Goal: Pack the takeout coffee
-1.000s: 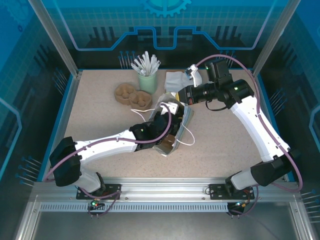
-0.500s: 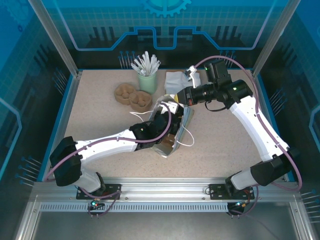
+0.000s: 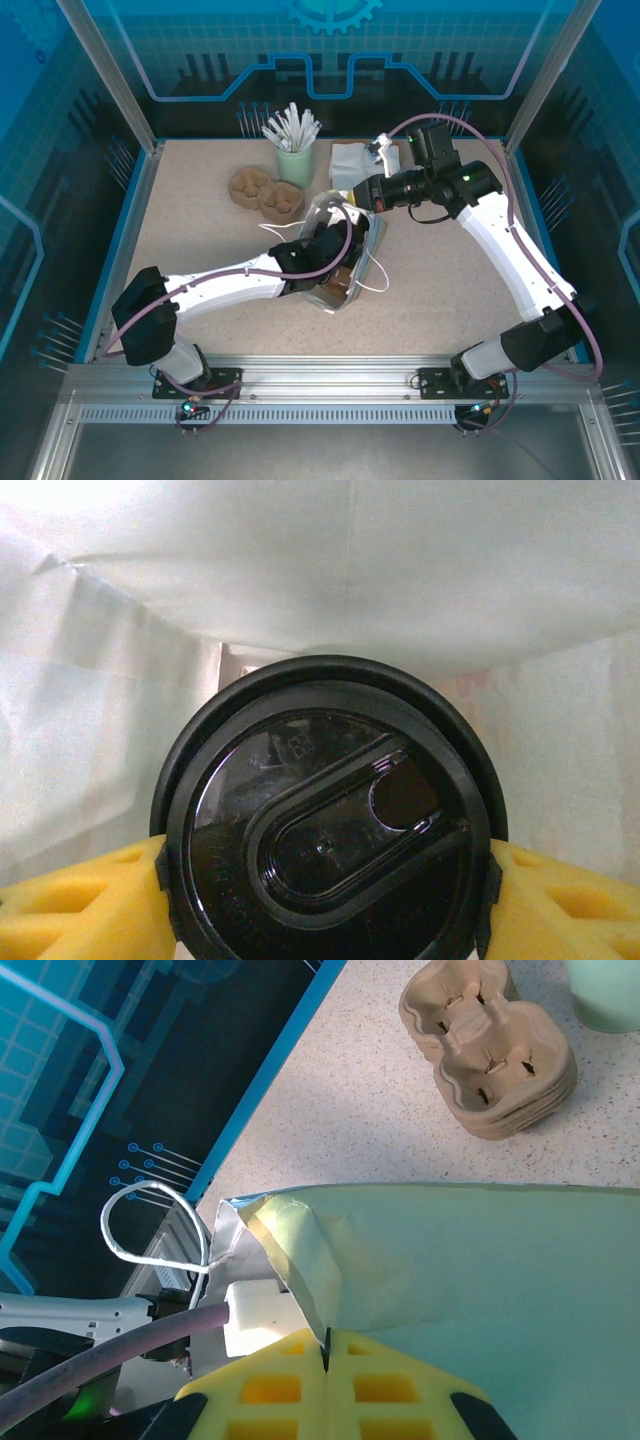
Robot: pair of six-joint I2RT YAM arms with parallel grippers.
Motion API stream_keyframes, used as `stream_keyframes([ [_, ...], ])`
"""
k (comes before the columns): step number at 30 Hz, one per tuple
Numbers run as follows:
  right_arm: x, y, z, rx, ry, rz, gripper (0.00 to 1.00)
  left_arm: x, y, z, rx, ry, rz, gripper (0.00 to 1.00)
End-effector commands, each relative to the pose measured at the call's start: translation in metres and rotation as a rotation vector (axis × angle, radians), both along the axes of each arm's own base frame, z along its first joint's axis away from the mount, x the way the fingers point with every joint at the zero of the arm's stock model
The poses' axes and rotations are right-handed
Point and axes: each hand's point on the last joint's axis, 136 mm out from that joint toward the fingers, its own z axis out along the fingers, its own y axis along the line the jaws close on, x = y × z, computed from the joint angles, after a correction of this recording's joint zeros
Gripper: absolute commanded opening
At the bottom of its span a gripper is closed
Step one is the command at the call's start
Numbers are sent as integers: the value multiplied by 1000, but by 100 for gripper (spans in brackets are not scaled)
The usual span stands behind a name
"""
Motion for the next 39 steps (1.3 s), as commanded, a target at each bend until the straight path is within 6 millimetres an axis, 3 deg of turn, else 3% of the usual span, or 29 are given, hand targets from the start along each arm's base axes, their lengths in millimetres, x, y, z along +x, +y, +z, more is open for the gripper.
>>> stream_keyframes([
  [1, -1, 5, 4, 65, 9, 39, 0, 0, 2, -11, 49, 72, 6, 70],
  [24, -6, -2, -26, 170, 82, 19, 0, 1, 11, -14, 124, 226, 11, 70],
  [39, -7, -3, -42, 167, 82, 44, 0, 5, 4, -39, 162, 347, -14, 70],
])
